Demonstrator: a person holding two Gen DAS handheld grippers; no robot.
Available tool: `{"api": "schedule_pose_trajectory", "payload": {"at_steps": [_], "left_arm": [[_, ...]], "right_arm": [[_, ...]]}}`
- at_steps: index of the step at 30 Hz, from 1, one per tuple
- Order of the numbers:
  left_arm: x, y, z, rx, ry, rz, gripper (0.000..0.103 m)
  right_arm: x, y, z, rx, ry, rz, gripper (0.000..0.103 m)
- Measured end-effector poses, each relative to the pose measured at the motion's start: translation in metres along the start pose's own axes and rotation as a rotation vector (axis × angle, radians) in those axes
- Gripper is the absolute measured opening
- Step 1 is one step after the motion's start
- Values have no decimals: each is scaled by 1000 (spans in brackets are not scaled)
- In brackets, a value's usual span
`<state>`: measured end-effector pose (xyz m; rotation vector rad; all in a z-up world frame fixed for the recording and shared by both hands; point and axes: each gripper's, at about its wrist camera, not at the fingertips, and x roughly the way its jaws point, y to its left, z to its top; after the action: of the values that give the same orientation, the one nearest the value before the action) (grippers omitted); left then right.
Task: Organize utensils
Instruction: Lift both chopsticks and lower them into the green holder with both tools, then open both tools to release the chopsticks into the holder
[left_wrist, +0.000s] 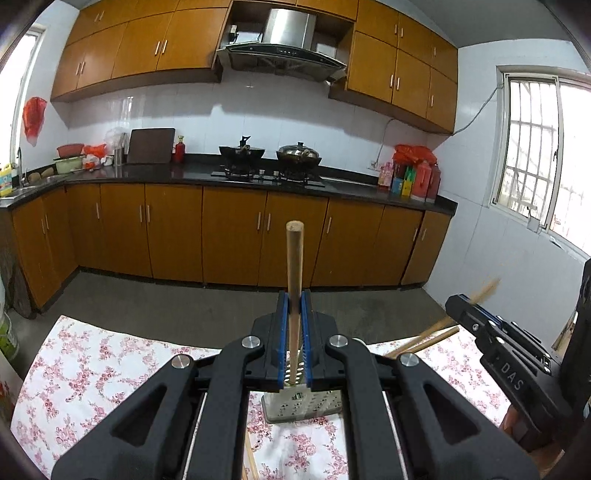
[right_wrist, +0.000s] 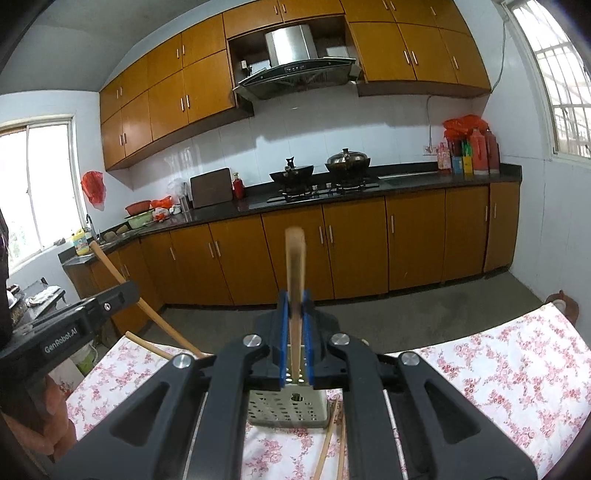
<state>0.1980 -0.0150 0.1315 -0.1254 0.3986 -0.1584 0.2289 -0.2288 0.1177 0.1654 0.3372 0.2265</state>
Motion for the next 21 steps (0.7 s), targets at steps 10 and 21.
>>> {"api": "schedule_pose_trajectory", "payload": {"at_steps": [10,21], "left_arm": [[-32,6,11,-26,-49,-3,8],[-73,51,-35,-69,-31,87,22]], "right_arm": [[-36,-17,3,17,-45,-30,15],[-61,-66,-69,51,102,-151,19]]}}
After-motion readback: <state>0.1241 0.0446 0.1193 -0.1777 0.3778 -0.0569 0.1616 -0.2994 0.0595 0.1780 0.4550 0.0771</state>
